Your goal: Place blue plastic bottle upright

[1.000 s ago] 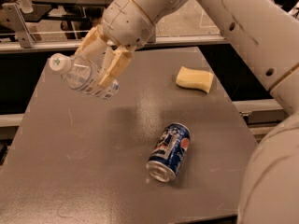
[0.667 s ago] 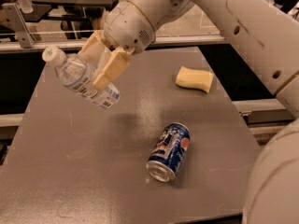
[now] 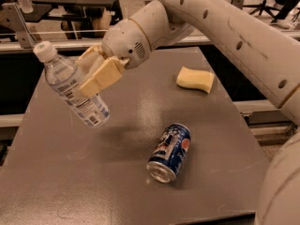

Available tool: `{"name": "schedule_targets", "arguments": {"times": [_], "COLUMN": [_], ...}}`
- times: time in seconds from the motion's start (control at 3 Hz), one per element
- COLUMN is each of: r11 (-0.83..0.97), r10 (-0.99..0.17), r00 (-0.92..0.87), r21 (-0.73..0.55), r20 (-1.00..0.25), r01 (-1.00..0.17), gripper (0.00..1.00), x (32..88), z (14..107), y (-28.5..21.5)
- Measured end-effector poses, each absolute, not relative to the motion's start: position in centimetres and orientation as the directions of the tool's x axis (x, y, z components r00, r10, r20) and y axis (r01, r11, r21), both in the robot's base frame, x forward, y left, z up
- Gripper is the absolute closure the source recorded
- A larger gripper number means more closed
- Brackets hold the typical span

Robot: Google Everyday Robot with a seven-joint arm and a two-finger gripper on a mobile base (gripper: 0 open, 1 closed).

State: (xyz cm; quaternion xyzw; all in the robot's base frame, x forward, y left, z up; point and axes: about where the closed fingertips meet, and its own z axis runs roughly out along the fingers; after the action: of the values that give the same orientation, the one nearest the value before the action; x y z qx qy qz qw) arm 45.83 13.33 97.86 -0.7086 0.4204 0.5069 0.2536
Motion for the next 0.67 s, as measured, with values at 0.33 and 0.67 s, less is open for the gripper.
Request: {"name": "schedule_targets", "arguments": {"times": [0.33,0.67], "r11": [-0.527,-0.54], "r10": [-0.29,-0.247], "r00": [0.093,0.081], "r21": [0.078,0.068], "r20": [-0.953,-0.966], "r01": [-0.846,-0.839], "gripper": [1.0,1.0], "x": [44.7,44.0], "z": [97.4,96.7], "y": [14.6,16.1]}}
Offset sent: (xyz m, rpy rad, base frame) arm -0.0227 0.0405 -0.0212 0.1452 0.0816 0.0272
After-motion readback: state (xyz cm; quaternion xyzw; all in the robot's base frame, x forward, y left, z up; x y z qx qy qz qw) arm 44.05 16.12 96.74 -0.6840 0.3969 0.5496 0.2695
